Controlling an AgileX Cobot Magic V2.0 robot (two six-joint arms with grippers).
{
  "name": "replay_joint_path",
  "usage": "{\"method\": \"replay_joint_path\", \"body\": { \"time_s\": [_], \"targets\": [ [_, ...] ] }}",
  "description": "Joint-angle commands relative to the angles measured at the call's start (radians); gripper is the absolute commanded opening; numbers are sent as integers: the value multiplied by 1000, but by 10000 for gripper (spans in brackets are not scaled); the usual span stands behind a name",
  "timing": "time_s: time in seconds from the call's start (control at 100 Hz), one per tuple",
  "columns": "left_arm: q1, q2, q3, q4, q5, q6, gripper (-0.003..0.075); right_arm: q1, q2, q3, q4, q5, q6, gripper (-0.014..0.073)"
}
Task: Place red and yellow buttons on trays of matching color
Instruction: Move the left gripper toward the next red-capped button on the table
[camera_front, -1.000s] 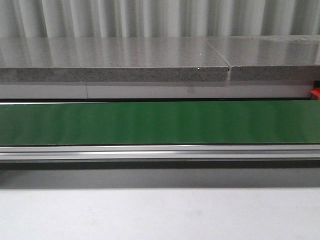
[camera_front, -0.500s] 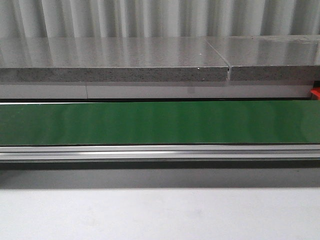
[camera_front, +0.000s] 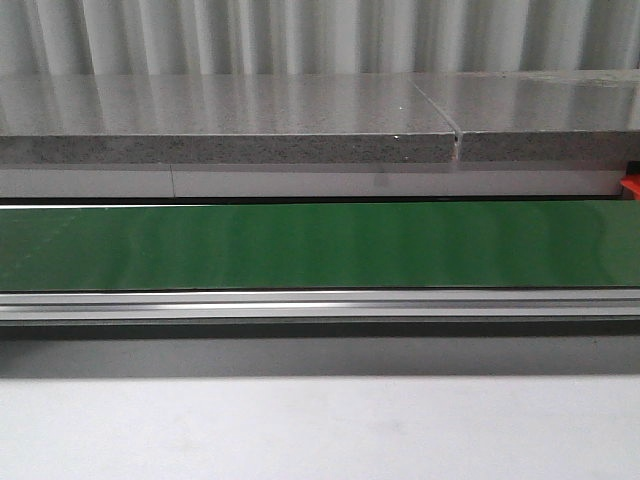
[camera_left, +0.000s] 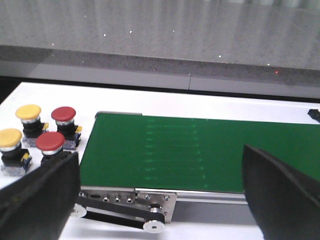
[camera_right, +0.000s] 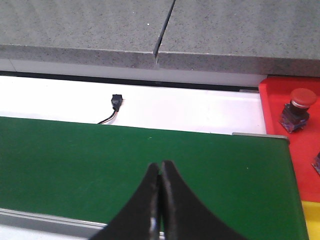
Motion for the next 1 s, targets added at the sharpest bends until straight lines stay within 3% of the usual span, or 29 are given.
{"method": "replay_joint_path", "body": {
  "time_s": [0.0,0.15,0.32,0.63,0.8,0.99],
  "targets": [
    [-6,76,-67,86,-29,-145,637,2,-5,-24,13,-56,-9,-69],
    [-6,260,-195,338,55,-395,613,2,-5,-24,13,-56,-9,-69],
    [-6,502,-360,458,101,-520,538,2,-5,-24,13,-56,-9,-69],
    [120,927,-561,421,102,-525,527,2,-5,-24,13,-56,-9,-69],
    [220,1096,-599,368,102,-519,527,2,-5,-24,13,-56,-9,-69],
    [244,1222,-616,363,68,-486,526,2,-5,-24,13,-56,-9,-69]
  ]
}}
